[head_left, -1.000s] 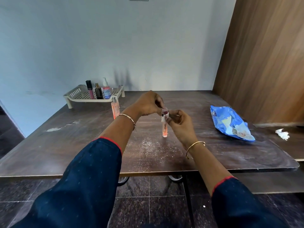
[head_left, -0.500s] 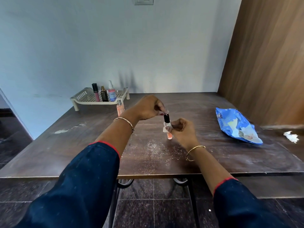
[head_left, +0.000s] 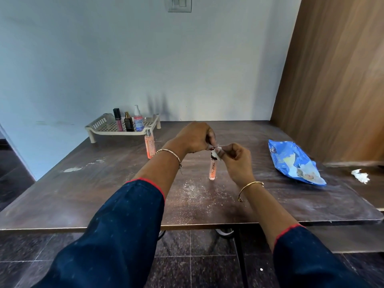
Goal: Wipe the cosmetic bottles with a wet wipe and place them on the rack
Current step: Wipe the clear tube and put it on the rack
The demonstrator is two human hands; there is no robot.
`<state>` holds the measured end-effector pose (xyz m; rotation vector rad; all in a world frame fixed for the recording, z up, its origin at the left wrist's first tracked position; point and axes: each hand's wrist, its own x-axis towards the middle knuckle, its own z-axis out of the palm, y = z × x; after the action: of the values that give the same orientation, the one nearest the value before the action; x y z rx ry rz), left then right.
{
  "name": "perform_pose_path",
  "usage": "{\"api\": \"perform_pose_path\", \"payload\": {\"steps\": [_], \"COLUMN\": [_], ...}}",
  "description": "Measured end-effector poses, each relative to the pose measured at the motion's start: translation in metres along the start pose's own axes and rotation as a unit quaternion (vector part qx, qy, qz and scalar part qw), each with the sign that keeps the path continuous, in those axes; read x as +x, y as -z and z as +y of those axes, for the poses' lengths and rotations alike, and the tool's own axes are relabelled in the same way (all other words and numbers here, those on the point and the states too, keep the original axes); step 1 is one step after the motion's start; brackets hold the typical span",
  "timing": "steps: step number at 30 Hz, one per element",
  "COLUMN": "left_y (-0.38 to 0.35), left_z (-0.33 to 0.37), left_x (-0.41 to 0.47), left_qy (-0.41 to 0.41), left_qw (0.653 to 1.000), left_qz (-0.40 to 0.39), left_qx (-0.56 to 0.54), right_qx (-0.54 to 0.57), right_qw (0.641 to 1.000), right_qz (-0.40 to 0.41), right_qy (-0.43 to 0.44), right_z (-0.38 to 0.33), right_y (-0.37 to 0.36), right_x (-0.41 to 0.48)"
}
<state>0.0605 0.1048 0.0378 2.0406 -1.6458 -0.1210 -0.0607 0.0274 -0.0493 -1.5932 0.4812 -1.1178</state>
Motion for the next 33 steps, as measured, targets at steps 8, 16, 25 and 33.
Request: {"api": "perform_pose_path", "payload": {"steps": [8, 16, 25, 33], "left_y": [0.000, -0.002, -0.001, -0.006], "left_z": [-0.005, -0.001, -0.005, -0.001], "left_x": [-0.002, -0.003, -0.005, -0.018], "left_qy": [-0.003, -0.001, 0.004, 0.035], "left_qw": [1.000, 1.000, 1.000, 0.998], "left_qz": [0.002, 0.011, 0.019, 0.039], "left_qx": [-0.031, -0.028, -0.018, -0.042], "right_qx": [0.180, 0.128, -0.008, -0.261], "right_qw": [0.974, 0.986, 0.999, 0.962], "right_qz": [0.006, 0.038, -0.038, -0.068], "right_qy": [-0.138, -0.099, -0.023, -0.045], "right_z": [0.015, 0.006, 0.016, 0.043], "right_y": [-0.014, -0.015, -0.009, 0.001], "right_x": [-0.010, -0.008, -0.005, -0.022]}}
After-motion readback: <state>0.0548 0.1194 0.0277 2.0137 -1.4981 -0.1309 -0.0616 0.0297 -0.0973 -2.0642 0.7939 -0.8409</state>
